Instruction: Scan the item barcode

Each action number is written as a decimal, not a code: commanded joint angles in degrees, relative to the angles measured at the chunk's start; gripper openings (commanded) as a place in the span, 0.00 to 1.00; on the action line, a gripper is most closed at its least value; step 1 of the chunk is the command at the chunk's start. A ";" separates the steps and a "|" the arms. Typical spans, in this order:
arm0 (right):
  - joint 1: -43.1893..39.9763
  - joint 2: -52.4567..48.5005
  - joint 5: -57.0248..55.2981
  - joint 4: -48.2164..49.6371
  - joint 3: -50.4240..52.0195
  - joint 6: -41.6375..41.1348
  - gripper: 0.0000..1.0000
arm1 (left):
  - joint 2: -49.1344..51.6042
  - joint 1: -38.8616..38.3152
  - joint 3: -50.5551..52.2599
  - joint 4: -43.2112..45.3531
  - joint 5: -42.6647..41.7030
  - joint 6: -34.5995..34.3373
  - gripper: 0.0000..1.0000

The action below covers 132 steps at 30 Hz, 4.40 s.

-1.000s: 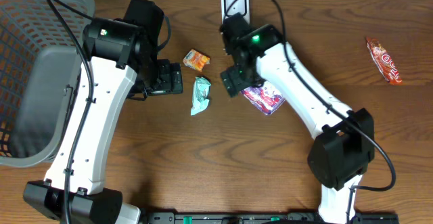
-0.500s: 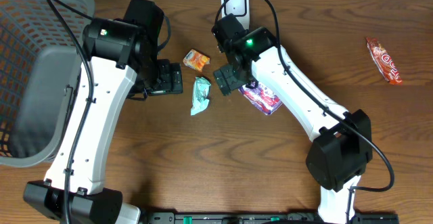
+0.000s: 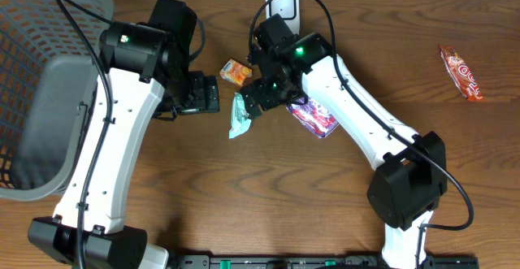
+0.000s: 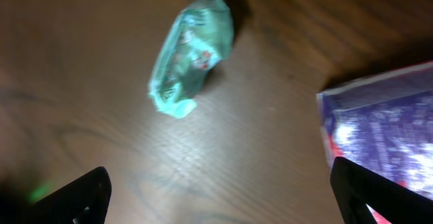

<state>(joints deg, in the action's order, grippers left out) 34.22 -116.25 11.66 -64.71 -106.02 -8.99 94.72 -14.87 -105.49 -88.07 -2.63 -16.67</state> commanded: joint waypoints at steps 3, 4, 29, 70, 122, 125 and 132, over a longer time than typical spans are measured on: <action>2.49 1.38 3.78 -0.96 0.46 -0.81 0.99 | 0.37 -0.02 -0.37 -0.11 0.33 -0.07 0.98; 2.97 1.38 3.39 -0.98 0.46 -0.81 0.99 | 0.37 -0.02 -0.37 -0.13 0.33 -0.07 0.98; 5.64 1.38 -4.28 2.56 0.44 -0.81 0.99 | 0.37 -0.02 -0.37 -0.13 0.33 -0.07 0.98; 5.64 1.38 -4.28 2.56 0.44 -0.81 0.99 | 0.37 -0.02 -0.37 -0.11 0.33 -0.07 0.98; 5.86 1.38 -4.26 2.56 0.44 -0.81 0.99 | 0.37 -0.02 -0.37 -0.11 0.33 -0.07 0.98; 5.86 1.38 -4.28 2.56 0.44 -0.81 0.99 | 0.37 -0.02 -0.37 -0.13 0.33 -0.07 0.98; 5.86 1.38 -4.28 2.56 0.44 -0.81 0.99 | 0.37 -0.02 -0.37 -0.11 0.33 -0.07 0.98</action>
<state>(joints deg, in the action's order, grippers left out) 39.62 -116.27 7.90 -62.24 -106.02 -8.99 94.72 -14.87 -105.51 -88.07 -2.63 -16.67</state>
